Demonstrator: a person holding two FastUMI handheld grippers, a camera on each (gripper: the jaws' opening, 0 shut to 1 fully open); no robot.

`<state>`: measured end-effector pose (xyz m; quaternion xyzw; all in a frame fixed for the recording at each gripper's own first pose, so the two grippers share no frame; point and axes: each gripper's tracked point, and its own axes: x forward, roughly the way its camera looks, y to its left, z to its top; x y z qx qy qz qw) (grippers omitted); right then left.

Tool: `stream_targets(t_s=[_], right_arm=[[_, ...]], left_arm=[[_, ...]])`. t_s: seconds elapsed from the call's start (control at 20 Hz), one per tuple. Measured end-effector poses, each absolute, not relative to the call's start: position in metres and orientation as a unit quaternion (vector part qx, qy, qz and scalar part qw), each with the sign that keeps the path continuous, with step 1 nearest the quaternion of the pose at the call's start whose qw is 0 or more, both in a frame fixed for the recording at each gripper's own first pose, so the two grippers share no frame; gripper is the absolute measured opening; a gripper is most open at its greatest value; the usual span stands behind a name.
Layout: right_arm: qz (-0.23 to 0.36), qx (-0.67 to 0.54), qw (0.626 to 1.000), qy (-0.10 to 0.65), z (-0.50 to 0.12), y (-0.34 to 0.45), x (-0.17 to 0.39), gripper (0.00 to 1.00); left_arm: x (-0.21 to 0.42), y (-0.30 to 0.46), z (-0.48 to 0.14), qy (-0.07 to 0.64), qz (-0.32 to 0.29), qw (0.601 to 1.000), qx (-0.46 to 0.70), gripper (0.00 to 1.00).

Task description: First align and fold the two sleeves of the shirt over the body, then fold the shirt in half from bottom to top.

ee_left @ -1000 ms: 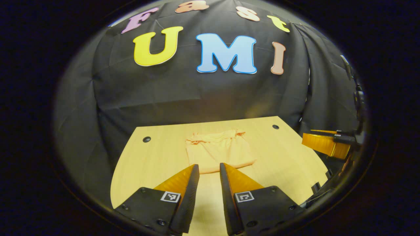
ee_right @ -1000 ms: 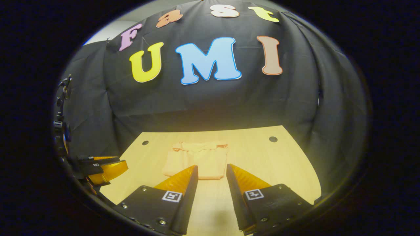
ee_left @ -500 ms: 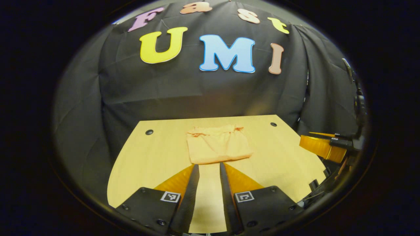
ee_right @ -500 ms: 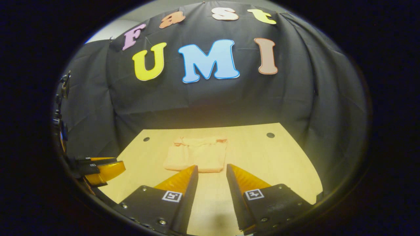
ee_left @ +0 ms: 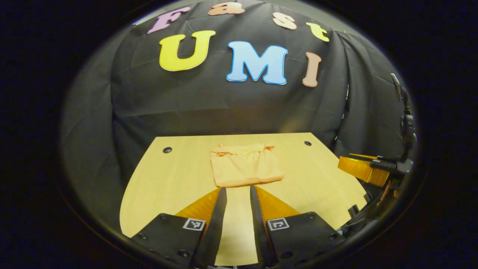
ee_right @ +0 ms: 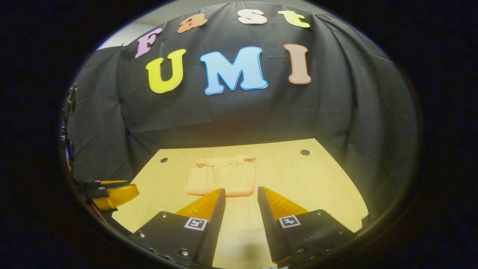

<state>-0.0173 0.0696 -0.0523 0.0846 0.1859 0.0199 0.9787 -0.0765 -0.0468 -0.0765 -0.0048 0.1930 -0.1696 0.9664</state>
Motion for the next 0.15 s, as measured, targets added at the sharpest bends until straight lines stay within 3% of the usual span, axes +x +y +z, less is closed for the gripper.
stream_targets(t_s=[0.05, 0.1, 0.15], right_arm=[[0.017, 0.085, 0.979, 0.185, -0.0509, 0.0704, -0.0171, 0.55], [0.013, 0.086, 0.979, 0.183, -0.0504, 0.0716, -0.0173, 0.55], [0.010, 0.087, 0.979, 0.182, -0.0491, 0.0731, -0.0172, 0.55]], left_arm=[[-0.0757, -0.0446, -0.0767, 0.194, -0.171, 0.966, -0.005, 0.46], [-0.0746, -0.0424, -0.0765, 0.193, -0.172, 0.966, -0.006, 0.51], [-0.0740, -0.0392, -0.0767, 0.193, -0.175, 0.965, -0.007, 0.40]])
